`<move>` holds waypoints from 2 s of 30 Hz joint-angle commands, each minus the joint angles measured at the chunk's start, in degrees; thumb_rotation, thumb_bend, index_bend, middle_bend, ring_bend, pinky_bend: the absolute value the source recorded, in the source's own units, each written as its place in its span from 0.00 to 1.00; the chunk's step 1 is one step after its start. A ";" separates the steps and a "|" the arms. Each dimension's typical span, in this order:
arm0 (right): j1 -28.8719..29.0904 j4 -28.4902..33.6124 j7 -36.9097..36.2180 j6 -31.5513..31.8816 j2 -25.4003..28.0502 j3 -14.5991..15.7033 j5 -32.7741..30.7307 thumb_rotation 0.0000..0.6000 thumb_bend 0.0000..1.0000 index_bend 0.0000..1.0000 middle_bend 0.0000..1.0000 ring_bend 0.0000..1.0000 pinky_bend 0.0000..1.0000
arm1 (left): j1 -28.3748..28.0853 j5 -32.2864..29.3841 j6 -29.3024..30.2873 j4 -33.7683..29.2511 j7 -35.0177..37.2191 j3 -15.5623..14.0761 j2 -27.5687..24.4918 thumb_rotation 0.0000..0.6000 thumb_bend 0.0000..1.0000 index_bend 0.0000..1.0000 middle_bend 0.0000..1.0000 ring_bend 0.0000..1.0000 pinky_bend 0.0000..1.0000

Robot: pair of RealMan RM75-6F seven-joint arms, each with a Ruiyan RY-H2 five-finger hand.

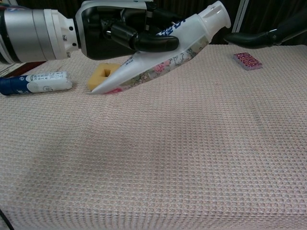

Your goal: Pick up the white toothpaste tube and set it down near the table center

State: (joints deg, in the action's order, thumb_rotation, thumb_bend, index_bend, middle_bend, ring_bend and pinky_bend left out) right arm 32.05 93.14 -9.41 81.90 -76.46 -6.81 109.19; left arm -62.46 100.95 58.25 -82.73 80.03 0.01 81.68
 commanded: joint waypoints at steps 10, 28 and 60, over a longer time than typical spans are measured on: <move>1.25 0.45 0.33 -0.23 0.10 0.10 -0.64 1.00 0.21 0.53 0.35 0.12 0.23 | -1.07 -0.46 0.08 -0.29 -0.11 -0.80 -0.14 0.99 0.68 0.83 0.90 0.81 0.66; 3.15 4.37 3.90 -4.11 5.04 0.86 -1.41 1.00 0.48 0.66 0.38 0.15 0.25 | -2.09 -0.65 -0.74 0.30 -0.42 -2.82 -0.44 0.96 0.68 0.83 0.90 0.81 0.66; 5.69 5.58 5.36 -6.80 3.25 0.38 -3.19 1.00 0.50 0.66 0.39 0.15 0.25 | -3.86 -3.61 -5.96 -2.16 -6.48 -3.12 -1.21 0.81 0.68 0.83 0.90 0.80 0.66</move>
State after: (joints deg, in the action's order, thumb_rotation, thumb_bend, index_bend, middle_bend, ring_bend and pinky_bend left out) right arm 37.66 98.77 -4.02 75.20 -73.11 -6.40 106.07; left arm -66.32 97.40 52.33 -84.82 73.62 -3.16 80.52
